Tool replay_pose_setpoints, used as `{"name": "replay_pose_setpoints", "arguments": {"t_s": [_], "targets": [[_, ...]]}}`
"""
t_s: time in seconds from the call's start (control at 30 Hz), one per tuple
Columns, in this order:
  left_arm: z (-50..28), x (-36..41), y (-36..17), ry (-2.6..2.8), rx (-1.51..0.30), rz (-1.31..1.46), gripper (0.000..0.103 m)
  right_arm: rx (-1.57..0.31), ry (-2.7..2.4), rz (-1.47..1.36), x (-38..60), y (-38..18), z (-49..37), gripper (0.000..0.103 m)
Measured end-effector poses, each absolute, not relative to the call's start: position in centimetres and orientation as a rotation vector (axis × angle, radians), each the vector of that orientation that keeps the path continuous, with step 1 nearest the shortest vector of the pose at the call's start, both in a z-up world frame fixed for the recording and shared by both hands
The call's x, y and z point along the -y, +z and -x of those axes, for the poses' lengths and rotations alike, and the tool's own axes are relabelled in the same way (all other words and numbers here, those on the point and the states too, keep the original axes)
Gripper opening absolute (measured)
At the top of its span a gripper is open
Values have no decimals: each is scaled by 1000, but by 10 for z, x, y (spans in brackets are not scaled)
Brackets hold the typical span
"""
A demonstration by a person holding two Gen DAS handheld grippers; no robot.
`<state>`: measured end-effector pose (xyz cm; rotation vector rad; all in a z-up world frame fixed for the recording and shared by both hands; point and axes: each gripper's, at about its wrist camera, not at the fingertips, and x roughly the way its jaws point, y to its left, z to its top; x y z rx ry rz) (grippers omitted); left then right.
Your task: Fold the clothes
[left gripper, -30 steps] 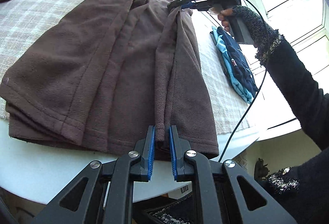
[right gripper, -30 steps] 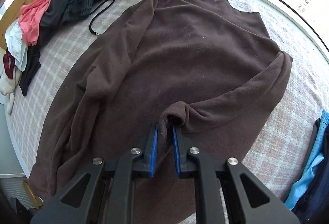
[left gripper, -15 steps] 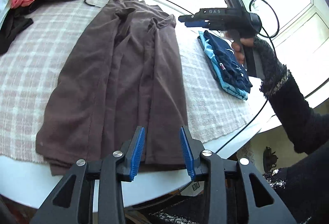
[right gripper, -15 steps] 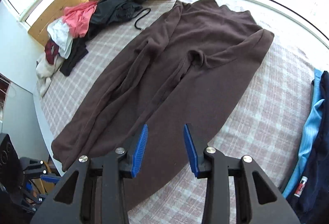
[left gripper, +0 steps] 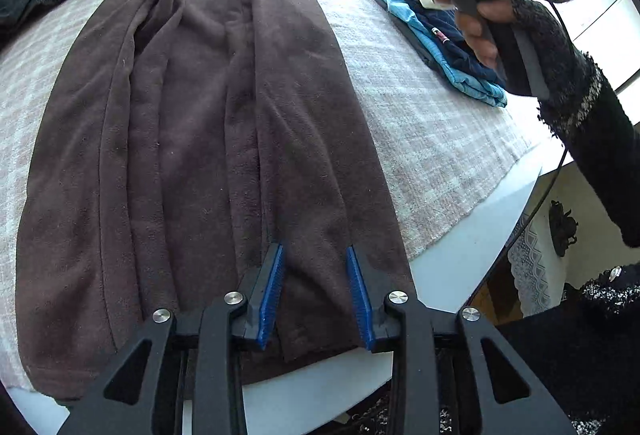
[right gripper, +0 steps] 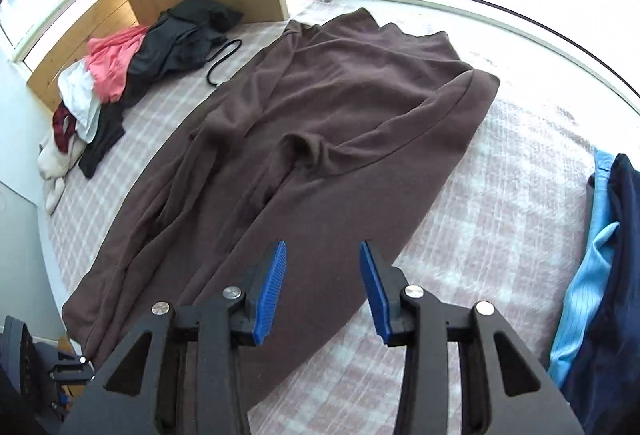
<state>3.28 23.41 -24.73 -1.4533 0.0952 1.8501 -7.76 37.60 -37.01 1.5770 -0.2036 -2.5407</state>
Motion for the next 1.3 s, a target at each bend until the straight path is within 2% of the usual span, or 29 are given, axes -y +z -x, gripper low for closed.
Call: {"name": "replay_pose_setpoints", "arguments": {"t_s": [0.03, 0.13, 0.3, 0.4, 0.47, 0.63, 0.67, 0.77, 0.9, 1.0, 1.03, 1.1, 1.3], "targets": [[-32, -232, -244, 1852, -83, 1465, 31, 209, -2525, -1581, -376, -376, 88, 39], [-31, -217, -225, 1881, -31, 1473, 31, 74, -2509, -1619, -362, -395, 96, 39], [-26, -156, -178, 2026, -11, 1428, 39, 132, -2500, -1572, -349, -376, 56, 39], [-11, -119, -174, 2058, -58, 1434, 40, 196, -2458, -1513, -322, -362, -6, 39], [-1, -103, -178, 2047, -84, 1437, 40, 164, -2451, -1539, -292, -366, -47, 39], [23, -87, -199, 1918, -124, 1421, 40, 231, -2481, -1623, -226, -391, -108, 34], [25, -89, -202, 1884, -138, 1408, 40, 224, -2475, -1648, -211, -399, -110, 30], [27, -99, -213, 1774, -150, 1361, 40, -5, -2493, -1676, -168, -404, -117, 31], [14, -128, -238, 1598, -211, 1337, 40, 79, -2486, -1752, -172, -386, -125, 28], [-2, -133, -232, 1536, -266, 1281, 50, 195, -2606, -1696, -182, -365, -116, 28], [-4, -131, -225, 1518, -269, 1260, 50, 263, -2628, -1663, -184, -361, -109, 28], [-3, -120, -212, 1519, -252, 1235, 50, 343, -2604, -1620, -180, -361, -88, 38], [16, -77, -203, 1624, -223, 1257, 50, 298, -2510, -1640, -141, -390, -43, 38]]}}
